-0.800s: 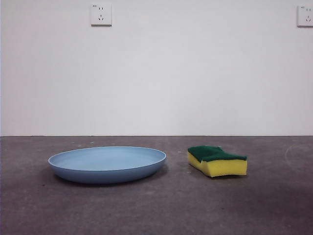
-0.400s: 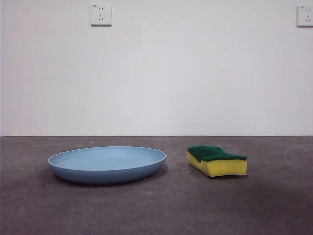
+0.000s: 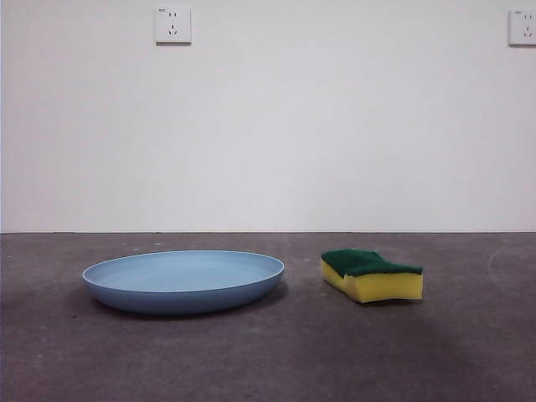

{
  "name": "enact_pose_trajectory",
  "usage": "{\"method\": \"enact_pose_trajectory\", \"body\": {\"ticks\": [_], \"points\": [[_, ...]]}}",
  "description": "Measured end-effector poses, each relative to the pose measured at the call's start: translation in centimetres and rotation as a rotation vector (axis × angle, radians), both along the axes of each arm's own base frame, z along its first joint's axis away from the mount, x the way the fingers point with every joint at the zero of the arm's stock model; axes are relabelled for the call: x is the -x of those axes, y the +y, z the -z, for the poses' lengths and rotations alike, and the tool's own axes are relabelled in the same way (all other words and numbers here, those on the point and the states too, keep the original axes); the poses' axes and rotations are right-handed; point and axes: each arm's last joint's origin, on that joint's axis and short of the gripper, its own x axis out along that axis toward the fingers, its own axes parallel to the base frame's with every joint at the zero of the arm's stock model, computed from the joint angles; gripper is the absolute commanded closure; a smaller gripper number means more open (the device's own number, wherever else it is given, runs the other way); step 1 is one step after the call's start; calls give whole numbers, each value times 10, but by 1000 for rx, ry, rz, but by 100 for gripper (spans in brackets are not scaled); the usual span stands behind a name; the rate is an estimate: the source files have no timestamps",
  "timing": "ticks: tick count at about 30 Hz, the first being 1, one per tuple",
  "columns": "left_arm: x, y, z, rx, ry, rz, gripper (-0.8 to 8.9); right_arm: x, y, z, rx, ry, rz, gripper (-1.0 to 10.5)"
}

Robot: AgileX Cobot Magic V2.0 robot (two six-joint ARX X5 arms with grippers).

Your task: Pick up the plate,pick up the cloth,clean the plate with the cloth

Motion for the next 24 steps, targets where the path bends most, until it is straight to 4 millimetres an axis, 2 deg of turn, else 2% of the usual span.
{"method": "enact_pose_trajectory", "body": {"ticks": [5, 8, 10, 12, 13, 14, 16, 20, 24], "points": [[-25, -4, -20, -15, 125, 95, 816, -22, 5, -18, 44, 134, -122, 942], [-43, -5, -26, -34, 207, 114, 798, -38, 8, -26, 71, 219, -191, 854], [-53, -6, -29, -36, 251, 122, 650, -50, 10, -31, 82, 263, -215, 685], [-61, -7, -32, -28, 267, 143, 461, -59, 11, -34, 90, 293, -222, 549], [-65, -8, -33, -22, 272, 156, 390, -64, 12, -35, 92, 305, -224, 505], [-67, -8, -33, -15, 274, 169, 371, -68, 12, -36, 93, 314, -225, 496], [-74, -9, -32, 5, 276, 199, 373, -74, 13, -35, 96, 334, -227, 498], [-92, -13, -27, 12, 299, 221, 377, -74, 13, -36, 96, 334, -227, 501], [-135, -24, -16, 2, 401, 241, 377, -73, 13, -35, 96, 345, -228, 501]]}}
